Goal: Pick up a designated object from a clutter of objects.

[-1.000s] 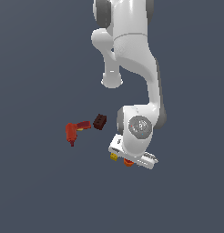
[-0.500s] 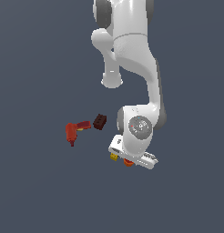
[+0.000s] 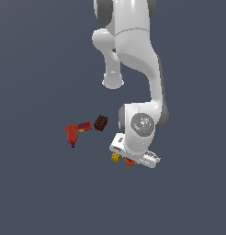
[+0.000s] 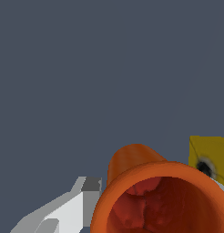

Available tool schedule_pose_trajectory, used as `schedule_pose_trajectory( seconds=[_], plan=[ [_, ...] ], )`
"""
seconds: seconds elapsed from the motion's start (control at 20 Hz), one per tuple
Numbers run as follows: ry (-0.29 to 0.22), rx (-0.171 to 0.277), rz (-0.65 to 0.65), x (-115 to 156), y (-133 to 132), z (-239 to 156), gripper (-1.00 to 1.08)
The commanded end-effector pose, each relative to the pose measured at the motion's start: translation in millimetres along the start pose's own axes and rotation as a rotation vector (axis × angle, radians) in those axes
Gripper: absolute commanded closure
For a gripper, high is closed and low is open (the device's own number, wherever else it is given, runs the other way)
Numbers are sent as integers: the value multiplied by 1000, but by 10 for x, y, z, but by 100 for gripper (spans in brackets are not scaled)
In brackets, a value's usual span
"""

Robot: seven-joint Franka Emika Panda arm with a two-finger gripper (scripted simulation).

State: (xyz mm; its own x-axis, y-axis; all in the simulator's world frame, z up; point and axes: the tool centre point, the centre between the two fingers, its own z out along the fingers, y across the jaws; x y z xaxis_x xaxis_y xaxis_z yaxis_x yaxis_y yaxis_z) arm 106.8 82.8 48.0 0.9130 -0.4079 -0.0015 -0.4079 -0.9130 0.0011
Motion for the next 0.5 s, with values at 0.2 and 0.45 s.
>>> schedule_pose_trajectory(
  seconds=[0.2, 0.45],
  plan=[
    [2, 1, 0, -160, 23, -266, 108],
    [1, 1, -1, -363, 56, -583, 108]
  ],
)
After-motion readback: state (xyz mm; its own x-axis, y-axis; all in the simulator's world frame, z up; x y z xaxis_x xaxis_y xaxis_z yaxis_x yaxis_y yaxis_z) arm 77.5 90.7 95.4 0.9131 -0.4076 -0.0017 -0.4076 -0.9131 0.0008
